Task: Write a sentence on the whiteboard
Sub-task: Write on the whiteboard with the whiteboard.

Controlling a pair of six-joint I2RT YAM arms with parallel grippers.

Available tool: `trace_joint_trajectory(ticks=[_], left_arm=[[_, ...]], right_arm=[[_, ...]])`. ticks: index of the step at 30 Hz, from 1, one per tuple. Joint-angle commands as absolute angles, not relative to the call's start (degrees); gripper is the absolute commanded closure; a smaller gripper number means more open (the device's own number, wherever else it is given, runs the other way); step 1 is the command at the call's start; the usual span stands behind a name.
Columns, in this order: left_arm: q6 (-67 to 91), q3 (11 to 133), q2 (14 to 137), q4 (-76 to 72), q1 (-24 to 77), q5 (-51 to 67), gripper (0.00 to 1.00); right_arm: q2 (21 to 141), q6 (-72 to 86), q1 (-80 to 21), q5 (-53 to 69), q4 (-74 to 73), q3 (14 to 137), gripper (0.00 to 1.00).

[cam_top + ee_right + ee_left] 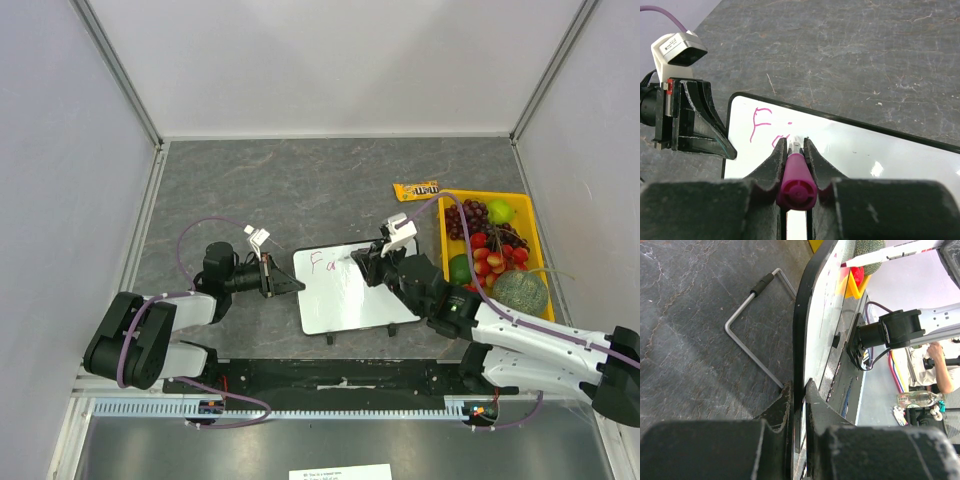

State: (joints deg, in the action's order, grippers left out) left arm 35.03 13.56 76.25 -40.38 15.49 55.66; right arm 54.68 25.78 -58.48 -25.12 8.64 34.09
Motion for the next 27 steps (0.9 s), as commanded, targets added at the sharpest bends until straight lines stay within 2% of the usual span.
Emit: trace_joint_trajectory(ticks=[1,27], left_arm=[[31.46,14.24,77.08,-38.41,15.73,52.12,0.98],[31.38,14.15,76.99,-38.41,15.82,52.03,0.98]], right_arm=[[55.37,26.89,-58.27,-24.87,10.11,33.40,1.00],[51.77,26.72,-57.04,-28.30,5.89,32.25,1.00]])
